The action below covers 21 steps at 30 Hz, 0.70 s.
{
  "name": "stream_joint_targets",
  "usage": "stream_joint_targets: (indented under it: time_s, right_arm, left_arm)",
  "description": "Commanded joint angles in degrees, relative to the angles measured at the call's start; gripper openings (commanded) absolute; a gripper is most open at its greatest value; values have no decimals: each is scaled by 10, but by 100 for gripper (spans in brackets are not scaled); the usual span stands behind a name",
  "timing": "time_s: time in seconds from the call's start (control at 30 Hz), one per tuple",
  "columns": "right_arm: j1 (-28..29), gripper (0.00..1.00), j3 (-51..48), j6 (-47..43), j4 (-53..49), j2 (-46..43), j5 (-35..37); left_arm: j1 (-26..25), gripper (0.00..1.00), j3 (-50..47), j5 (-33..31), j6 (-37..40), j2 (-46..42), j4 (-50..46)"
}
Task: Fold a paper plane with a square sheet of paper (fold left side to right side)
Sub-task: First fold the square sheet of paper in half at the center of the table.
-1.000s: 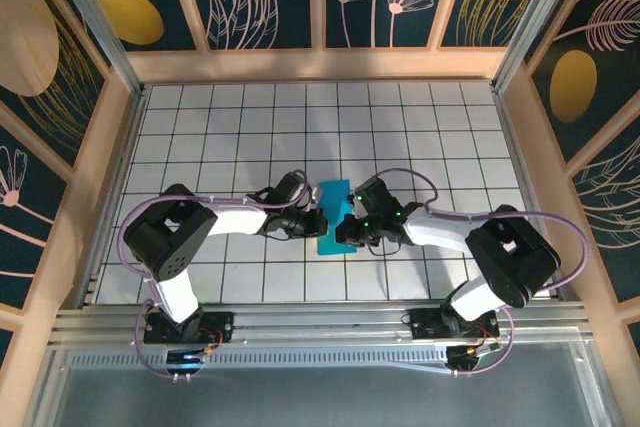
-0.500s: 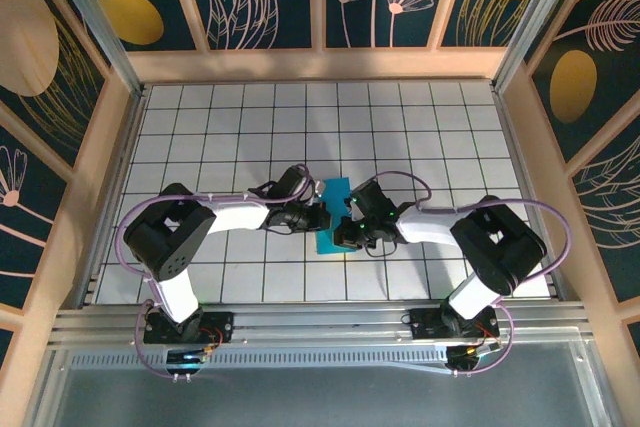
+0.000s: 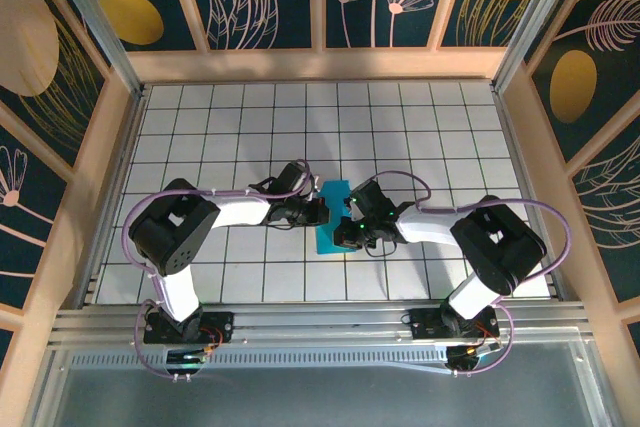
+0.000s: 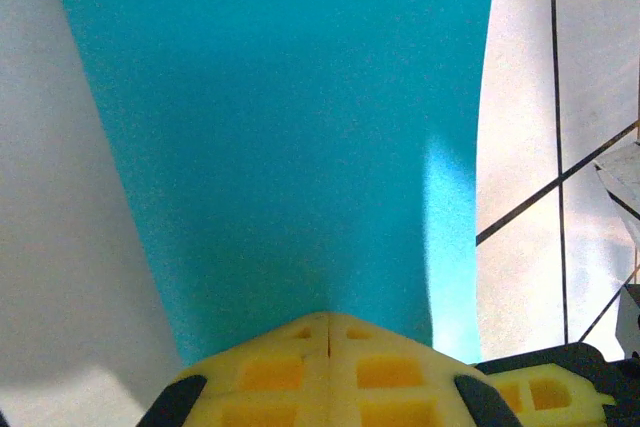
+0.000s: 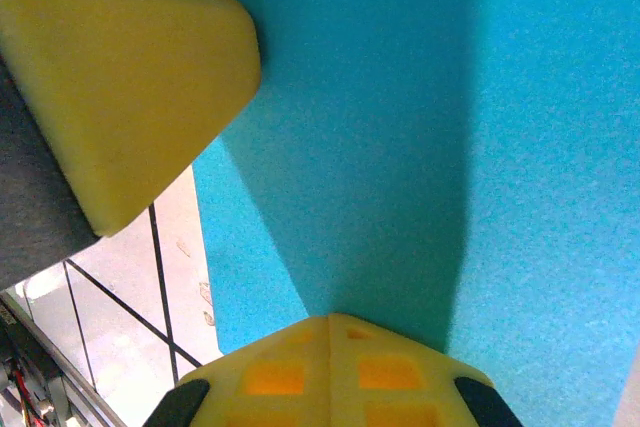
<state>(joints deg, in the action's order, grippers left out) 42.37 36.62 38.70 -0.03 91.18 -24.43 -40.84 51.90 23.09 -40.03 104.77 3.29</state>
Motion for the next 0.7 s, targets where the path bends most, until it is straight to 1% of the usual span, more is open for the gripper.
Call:
stream_joint_targets:
  time_s: [0.0,0.23,0.43,0.67]
  right_arm:
    - [3,0,-14,-15,-81,22,55]
    - [3,0,-9,-24,-100,28,61]
    - [3,0,-7,-31,-115,30,69]
    - [3,0,-11,-35,-120,33,75]
  left_arm:
    - [4,0,-11,-10,13,5,17]
    - [8,0,-41,-19,9,7,49]
    - [12,0,-44,-27,4,12,58]
    - [42,0,-26,-37,12,17,48]
